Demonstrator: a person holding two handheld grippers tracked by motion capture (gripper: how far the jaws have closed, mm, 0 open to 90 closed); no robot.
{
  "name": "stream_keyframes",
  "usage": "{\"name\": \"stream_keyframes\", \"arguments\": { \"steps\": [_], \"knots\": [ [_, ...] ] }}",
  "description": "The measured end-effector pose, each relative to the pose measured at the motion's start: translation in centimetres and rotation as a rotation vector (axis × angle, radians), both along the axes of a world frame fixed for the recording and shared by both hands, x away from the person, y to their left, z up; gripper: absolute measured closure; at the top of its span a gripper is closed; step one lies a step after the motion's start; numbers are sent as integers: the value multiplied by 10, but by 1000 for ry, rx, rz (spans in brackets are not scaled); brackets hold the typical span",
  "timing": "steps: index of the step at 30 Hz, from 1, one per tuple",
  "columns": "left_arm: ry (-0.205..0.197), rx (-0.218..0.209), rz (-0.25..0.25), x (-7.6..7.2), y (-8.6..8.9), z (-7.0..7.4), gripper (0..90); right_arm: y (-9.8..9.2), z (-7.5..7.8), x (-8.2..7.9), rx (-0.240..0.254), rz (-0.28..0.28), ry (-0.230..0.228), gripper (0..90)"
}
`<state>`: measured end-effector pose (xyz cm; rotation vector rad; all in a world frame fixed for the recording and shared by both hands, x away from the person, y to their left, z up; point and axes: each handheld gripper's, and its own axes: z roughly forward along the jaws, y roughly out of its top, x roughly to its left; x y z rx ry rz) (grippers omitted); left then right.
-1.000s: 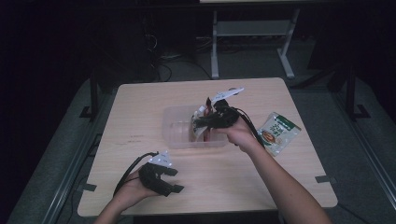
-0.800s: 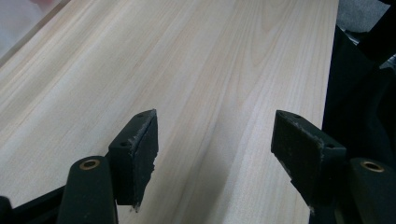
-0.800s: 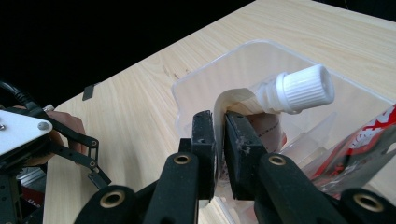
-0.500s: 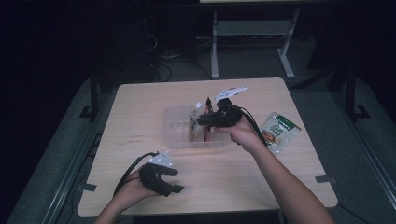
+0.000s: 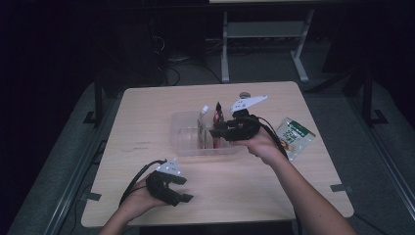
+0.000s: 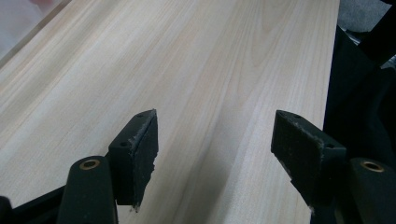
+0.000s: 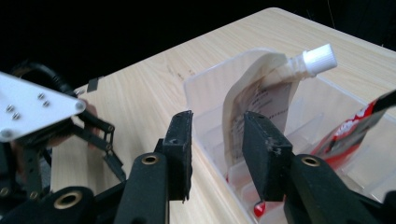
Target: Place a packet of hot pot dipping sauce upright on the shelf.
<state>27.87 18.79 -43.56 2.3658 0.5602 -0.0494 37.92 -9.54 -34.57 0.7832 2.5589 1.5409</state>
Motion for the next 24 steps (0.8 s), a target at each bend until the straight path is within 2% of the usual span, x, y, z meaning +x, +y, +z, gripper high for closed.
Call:
{"name": "stream_keyframes", "arguments": {
  "steps": [7, 12, 15, 20, 24],
  "knots": [
    [6, -10, 14, -1, -1, 0, 316, -18, 2, -18, -42, -16, -57, 635],
    [10, -12, 10, -1, -2, -1, 316, -38, 1, -26, -78, -38, -85, 705],
    [8, -7, 8, 0, -2, -1, 316, -54, -2, -29, -102, -58, -87, 771],
    [15, -10, 15, -1, -2, -2, 316, -84, -11, -27, -113, -98, -66, 864],
    [7, -2, 6, 0, -3, -2, 316, -110, -22, -19, -128, -160, -47, 900]
  ]
}}
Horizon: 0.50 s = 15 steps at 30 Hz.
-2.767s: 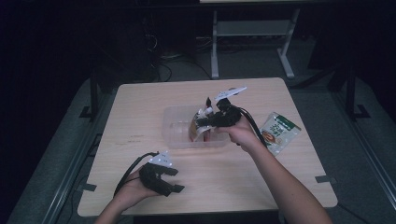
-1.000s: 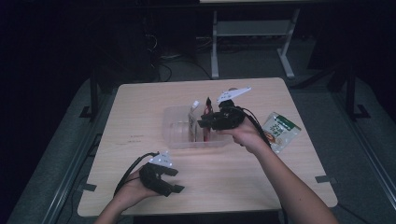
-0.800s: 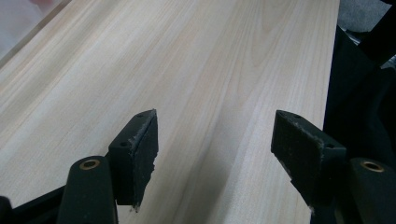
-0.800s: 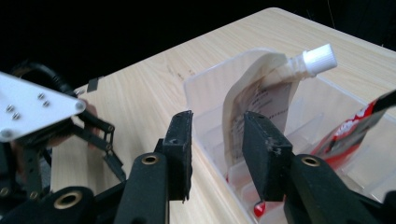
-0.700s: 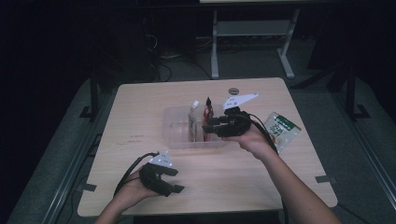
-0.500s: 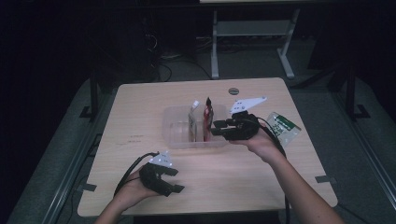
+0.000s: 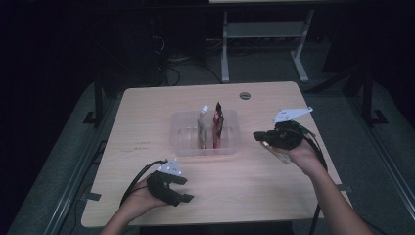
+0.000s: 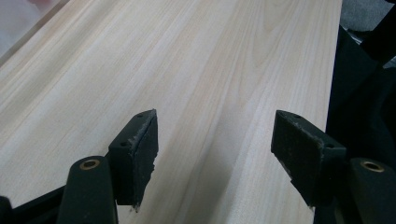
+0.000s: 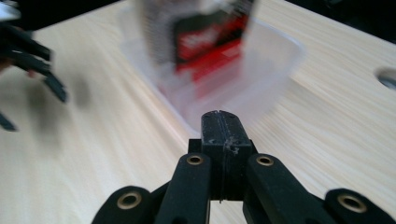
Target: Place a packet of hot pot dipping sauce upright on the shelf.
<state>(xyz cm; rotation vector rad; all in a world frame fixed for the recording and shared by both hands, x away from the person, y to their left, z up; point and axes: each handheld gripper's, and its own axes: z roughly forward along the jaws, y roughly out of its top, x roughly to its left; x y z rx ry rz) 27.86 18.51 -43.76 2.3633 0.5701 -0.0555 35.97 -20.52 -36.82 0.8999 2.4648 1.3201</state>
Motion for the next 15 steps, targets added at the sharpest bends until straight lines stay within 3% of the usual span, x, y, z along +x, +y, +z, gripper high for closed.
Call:
{"name": "stream_keyframes", "arguments": {
  "steps": [7, 10, 15],
  "knots": [
    [0, 4, -8, -1, -1, -1, 316, -38, -21, 17, -37, -128, 51, 900],
    [-3, 4, -8, -1, -1, -1, 316, -46, -30, 21, -57, -162, 69, 900],
    [-6, 5, -9, -1, -1, -1, 316, -53, -48, 27, -134, -200, 114, 900]
  ]
}}
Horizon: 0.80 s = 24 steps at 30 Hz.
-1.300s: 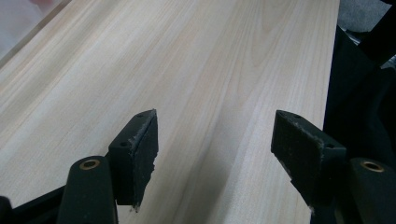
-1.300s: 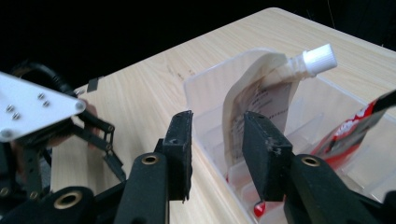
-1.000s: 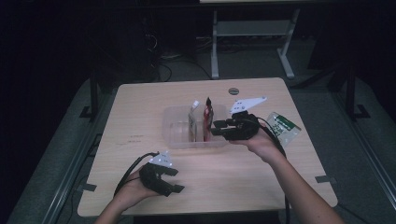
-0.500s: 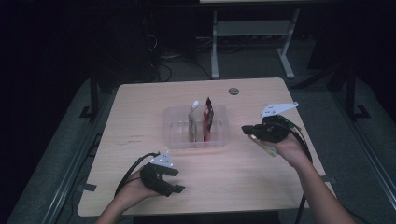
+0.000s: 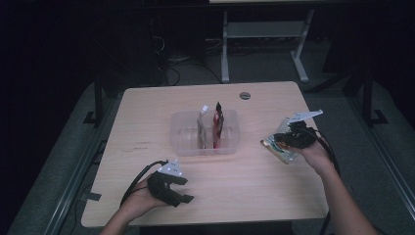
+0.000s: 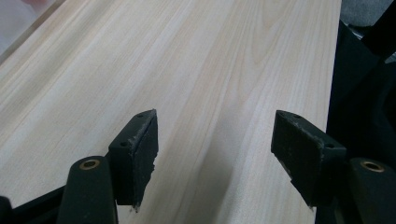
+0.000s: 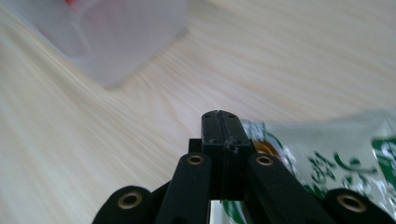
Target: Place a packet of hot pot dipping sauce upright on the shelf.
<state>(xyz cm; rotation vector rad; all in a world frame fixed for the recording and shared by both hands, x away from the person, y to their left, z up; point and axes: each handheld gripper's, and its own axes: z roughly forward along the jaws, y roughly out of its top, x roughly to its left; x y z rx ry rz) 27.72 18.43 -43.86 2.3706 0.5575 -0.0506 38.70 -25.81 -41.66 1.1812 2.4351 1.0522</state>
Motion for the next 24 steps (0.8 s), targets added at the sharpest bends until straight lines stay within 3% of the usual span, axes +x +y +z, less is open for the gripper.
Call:
{"name": "stream_keyframes", "arguments": {
  "steps": [13, 20, 24],
  "knots": [
    [-5, 8, -12, 0, 0, 0, 316, -13, -31, 18, -115, -77, 58, 900],
    [-4, 12, -13, 1, -1, -1, 316, -8, -38, 24, -169, -61, 86, 900],
    [3, 11, -13, 0, -1, -1, 316, -3, -39, 22, -170, -19, 111, 900]
  ]
}}
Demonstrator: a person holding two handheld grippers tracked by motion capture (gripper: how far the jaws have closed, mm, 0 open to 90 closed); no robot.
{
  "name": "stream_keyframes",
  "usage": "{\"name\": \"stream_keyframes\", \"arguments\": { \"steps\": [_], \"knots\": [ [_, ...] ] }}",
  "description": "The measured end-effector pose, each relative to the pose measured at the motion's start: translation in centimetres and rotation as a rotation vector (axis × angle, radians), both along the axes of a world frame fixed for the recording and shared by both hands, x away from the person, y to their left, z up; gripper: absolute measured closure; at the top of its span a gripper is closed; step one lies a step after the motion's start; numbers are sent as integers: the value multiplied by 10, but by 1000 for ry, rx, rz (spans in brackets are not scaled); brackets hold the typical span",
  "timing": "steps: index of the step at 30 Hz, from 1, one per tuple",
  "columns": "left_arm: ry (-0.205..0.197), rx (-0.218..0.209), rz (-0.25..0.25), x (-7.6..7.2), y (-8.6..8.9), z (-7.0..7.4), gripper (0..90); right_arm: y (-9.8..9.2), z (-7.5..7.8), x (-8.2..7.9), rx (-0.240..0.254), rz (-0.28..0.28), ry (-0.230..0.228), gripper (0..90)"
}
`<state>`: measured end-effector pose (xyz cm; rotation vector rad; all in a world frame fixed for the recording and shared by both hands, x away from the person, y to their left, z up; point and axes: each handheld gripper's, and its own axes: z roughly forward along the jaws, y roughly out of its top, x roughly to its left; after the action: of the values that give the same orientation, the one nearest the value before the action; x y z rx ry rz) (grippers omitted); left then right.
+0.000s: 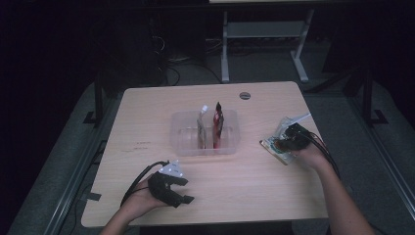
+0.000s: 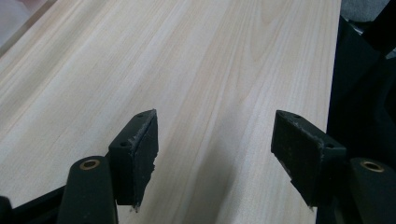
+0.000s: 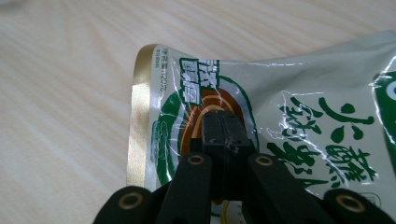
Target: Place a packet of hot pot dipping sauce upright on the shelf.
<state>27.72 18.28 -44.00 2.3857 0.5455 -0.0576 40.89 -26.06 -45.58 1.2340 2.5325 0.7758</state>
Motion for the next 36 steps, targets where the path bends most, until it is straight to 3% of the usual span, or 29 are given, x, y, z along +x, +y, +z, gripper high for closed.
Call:
{"name": "stream_keyframes", "arguments": {
  "steps": [4, 14, 17, 24, 26, 27, 28, 29, 30, 31, 36],
  "knots": [
    [0, 1, -3, 0, 0, 0, 316, 10, 0, -3, 4, 42, 19, 900],
    [-2, 1, -4, 0, 0, 0, 316, 30, 1, -13, -10, 110, 15, 900],
    [2, 8, -4, 0, 0, 0, 316, 35, 1, -14, 14, 127, 33, 900],
    [-5, 4, -7, 0, 0, 0, 316, 51, 1, -18, -11, 180, 8, 900],
    [-2, 4, -2, -1, 1, 1, 316, 46, 3, -14, -12, 152, -3, 900],
    [-6, 2, 0, 0, 3, 0, 316, 35, 6, -7, -5, 101, -18, 900],
    [-6, 2, 0, 0, 3, 0, 316, 35, 6, -7, -5, 101, -18, 900],
    [-5, 1, 1, 1, 3, 0, 316, 20, 9, 2, 5, 36, -32, 900],
    [-5, 1, 1, 1, 3, 0, 316, 20, 9, 2, 5, 36, -32, 900],
    [-2, 3, 1, 1, 2, 0, 316, 9, 8, 10, -7, -14, -40, 900],
    [-3, 4, -4, 1, 1, 0, 316, -9, 7, 28, -11, -96, -40, 900]
  ]
}}
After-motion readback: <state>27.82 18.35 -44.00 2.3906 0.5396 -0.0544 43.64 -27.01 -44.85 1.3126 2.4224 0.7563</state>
